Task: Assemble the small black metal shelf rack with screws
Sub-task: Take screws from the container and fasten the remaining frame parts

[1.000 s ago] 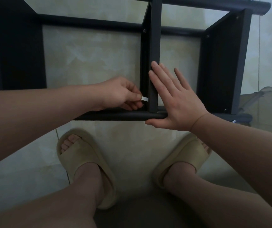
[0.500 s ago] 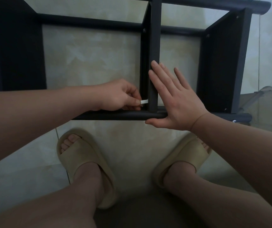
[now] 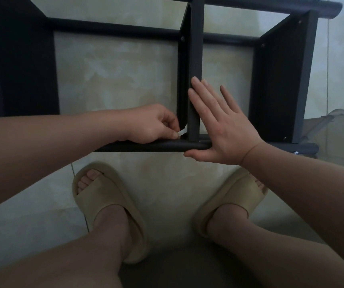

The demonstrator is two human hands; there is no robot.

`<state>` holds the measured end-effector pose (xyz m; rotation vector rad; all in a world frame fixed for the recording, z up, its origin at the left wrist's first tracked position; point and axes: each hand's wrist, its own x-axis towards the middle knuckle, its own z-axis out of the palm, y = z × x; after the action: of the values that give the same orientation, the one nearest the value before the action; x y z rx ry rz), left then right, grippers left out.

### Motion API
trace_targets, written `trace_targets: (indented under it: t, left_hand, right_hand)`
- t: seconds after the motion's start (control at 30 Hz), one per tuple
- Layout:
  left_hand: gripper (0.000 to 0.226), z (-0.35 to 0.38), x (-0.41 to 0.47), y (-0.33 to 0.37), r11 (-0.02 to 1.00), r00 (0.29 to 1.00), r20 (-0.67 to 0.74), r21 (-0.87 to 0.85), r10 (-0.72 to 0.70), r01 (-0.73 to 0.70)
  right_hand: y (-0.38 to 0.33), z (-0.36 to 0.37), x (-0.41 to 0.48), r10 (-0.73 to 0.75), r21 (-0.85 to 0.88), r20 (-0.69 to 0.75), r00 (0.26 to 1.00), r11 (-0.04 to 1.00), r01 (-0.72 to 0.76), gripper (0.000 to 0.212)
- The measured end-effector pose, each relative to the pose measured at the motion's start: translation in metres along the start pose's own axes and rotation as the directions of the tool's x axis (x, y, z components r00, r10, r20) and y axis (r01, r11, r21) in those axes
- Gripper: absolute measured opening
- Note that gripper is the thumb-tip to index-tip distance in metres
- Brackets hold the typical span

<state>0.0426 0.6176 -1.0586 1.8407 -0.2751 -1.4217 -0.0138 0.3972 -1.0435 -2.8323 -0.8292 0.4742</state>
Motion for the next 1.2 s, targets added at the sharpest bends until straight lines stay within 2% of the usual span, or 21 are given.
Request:
trace_targets:
  t: [0.13, 0.27, 0.33, 0.43, 0.53, 0.63, 0.73, 0.87, 1.0, 1.1, 1.2]
  left_hand:
    - [0.018, 0.003, -0.002, 0.002, 0.997, 0.999, -0.044, 0.073, 0.004, -0.001]
    - [0.012, -0.011, -0.017, -0.001, 0.904, 0.99, -0.11, 0.409, -0.086, 0.124]
    - [0.011, -0.021, -0.029, 0.002, 0.867, 0.98, -0.166, 0.464, -0.114, 0.179]
    - [0.018, -0.038, -0.045, 0.016, 0.858, 0.97, -0.218, 0.471, -0.109, 0.202]
    - [0.019, -0.06, -0.053, 0.04, 0.827, 0.947, -0.316, 0.518, -0.052, 0.219]
    - [0.024, -0.078, -0.054, 0.068, 0.84, 0.906, -0.422, 0.506, 0.043, 0.196]
    - [0.019, -0.098, -0.047, 0.092, 0.841, 0.878, -0.47, 0.509, 0.094, 0.182]
    - [0.016, -0.123, -0.031, 0.113, 0.828, 0.817, -0.567, 0.504, 0.102, 0.246]
    - [0.018, -0.137, -0.006, 0.12, 0.844, 0.749, -0.654, 0.458, 0.106, 0.281]
    - [0.014, -0.148, 0.017, 0.116, 0.852, 0.755, -0.652, 0.43, 0.065, 0.298]
    - [0.014, -0.157, 0.035, 0.111, 0.855, 0.773, -0.634, 0.41, 0.016, 0.318]
  right_hand:
    - [0.0, 0.001, 0.0, -0.004, 0.009, -0.005, 1.0, 1.0, 0.004, 0.114]
    - [-0.001, -0.001, -0.002, -0.004, 0.016, 0.059, 0.998, 1.0, 0.003, 0.116]
    - [-0.003, -0.007, -0.003, 0.0, 0.013, 0.11, 0.994, 1.0, -0.001, 0.117]
    - [-0.005, -0.019, -0.001, 0.009, -0.033, 0.203, 0.979, 0.999, -0.003, 0.121]
    - [-0.001, -0.038, 0.006, -0.003, -0.077, 0.254, 0.967, 0.997, 0.023, 0.114]
    - [0.007, -0.06, 0.017, -0.009, -0.075, 0.229, 0.973, 0.997, 0.027, 0.096]
    - [0.018, -0.082, 0.04, 0.051, -0.073, 0.155, 0.987, 0.997, -0.04, 0.084]
    - [0.034, -0.103, 0.083, 0.171, -0.014, 0.072, 0.983, 0.985, -0.17, 0.076]
    - [0.056, -0.11, 0.118, 0.245, 0.013, 0.052, 0.968, 0.969, -0.246, 0.069]
    - [0.075, -0.106, 0.136, 0.305, 0.011, 0.113, 0.946, 0.951, -0.308, 0.06]
    - [0.09, -0.098, 0.147, 0.348, -0.01, 0.131, 0.928, 0.937, -0.35, 0.042]
